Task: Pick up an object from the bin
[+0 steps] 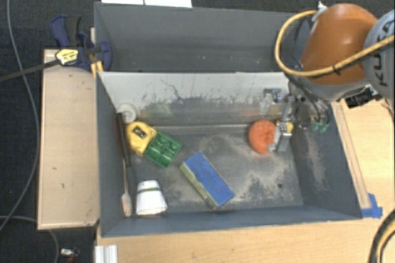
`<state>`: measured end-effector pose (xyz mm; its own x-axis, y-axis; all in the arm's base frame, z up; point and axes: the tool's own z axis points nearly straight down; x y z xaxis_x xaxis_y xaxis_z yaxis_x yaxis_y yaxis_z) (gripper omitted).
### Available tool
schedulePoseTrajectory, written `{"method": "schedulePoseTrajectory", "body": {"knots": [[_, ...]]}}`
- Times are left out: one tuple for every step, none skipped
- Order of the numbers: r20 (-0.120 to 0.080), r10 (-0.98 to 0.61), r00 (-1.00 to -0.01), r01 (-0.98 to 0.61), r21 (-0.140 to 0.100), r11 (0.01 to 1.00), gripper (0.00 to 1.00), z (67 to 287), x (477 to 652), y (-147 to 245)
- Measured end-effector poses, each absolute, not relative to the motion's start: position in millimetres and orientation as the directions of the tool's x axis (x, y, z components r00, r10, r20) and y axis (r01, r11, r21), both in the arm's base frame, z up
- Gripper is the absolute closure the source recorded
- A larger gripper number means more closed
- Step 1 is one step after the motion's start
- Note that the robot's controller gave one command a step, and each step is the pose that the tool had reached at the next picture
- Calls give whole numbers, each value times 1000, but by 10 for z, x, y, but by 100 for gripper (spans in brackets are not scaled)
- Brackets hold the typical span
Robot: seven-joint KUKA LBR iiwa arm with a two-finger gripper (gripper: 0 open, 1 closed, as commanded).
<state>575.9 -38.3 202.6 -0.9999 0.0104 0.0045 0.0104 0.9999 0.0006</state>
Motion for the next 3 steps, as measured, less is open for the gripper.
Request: {"method": "schedulePoseTrajectory", "body": {"knots": [[-3,9,-1000,9,0,1000,0,2074,5772,-381],[-4,-48,-999,-48,0,999,0,1780,5740,-154],[-10,-76,-997,-76,-1,997,0,1204,5158,-49]]}}
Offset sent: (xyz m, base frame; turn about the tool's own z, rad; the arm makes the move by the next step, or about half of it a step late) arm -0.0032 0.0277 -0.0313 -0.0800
